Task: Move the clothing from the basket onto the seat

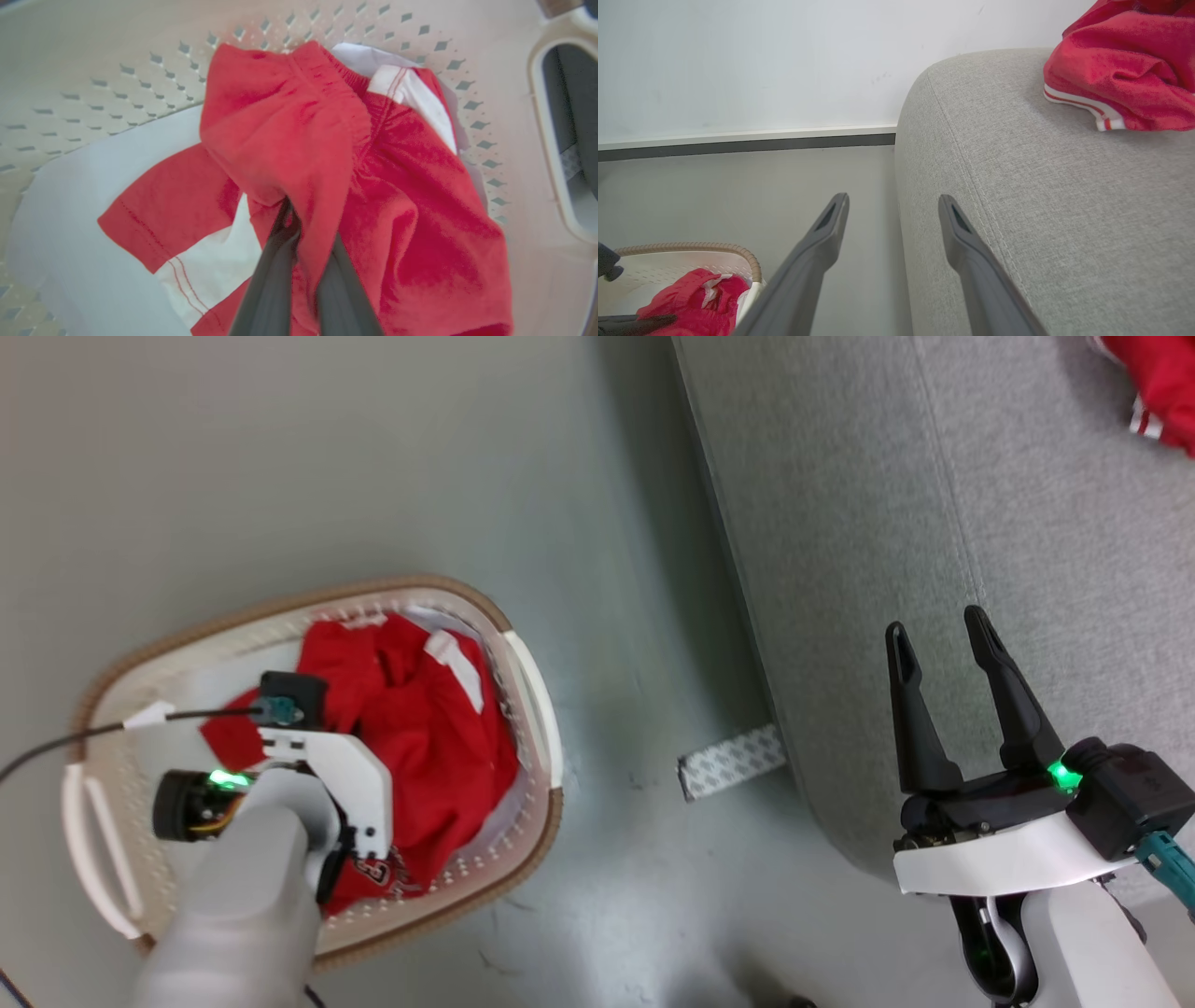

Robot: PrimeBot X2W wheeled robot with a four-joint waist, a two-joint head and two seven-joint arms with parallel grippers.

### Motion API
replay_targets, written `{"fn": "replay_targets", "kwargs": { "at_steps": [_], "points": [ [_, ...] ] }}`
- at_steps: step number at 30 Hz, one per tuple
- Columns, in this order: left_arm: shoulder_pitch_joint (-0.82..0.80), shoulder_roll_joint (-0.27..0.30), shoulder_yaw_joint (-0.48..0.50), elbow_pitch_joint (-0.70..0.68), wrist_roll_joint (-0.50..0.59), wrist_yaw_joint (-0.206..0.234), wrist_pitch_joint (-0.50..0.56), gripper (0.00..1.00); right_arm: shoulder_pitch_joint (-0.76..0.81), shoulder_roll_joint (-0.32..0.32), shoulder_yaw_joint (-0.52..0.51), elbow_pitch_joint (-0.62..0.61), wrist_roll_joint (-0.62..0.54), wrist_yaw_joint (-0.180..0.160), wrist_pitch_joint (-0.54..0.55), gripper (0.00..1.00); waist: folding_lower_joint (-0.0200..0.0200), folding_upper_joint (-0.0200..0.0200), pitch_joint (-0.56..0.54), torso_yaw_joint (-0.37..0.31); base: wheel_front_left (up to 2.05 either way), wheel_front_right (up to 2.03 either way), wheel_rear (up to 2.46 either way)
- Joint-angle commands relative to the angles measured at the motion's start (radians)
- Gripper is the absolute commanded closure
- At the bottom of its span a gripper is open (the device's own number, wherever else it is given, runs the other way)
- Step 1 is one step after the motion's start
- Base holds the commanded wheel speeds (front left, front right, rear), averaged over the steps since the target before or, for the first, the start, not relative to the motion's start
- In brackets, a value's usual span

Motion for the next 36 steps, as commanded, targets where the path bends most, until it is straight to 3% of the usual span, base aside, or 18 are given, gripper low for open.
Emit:
{"fn": "replay_targets", "kwargs": {
  "at_steps": [1,9,20,29,36],
  "points": [
    [0.0,-0.003,0.003,0.006,-0.02,-0.007,-0.023,1.0,0.007,-0.001,-0.004,0.006,0.003,-0.002,0.001,0.0,-0.0001,0.0,-0.049,0.026,0.0,0.0,0.0],
    [0.053,-0.042,0.019,0.022,-0.068,-0.044,-0.13,1.0,0.055,-0.002,0.001,0.049,-0.003,-0.002,0.0,0.0,-0.0001,0.0,-0.25,0.087,0.0,0.0,0.0],
    [0.107,-0.085,0.014,-0.025,-0.115,-0.079,-0.189,1.0,0.159,-0.002,-0.028,0.109,-0.041,-0.002,0.001,0.0,-0.0001,0.0,-0.489,0.16,0.0,0.0,0.0],
    [0.136,-0.104,-0.005,-0.166,-0.147,-0.08,-0.19,1.0,0.23,-0.001,-0.034,0.131,-0.046,-0.002,0.0,0.0,-0.0001,0.0,-0.641,0.204,0.0,0.0,0.0],
    [0.188,-0.106,-0.029,-0.374,-0.166,-0.069,-0.128,1.0,0.279,-0.002,-0.018,0.143,-0.046,-0.002,0.001,0.0,-0.0001,0.0,-0.731,0.216,0.0,0.0,0.0]
  ]
}}
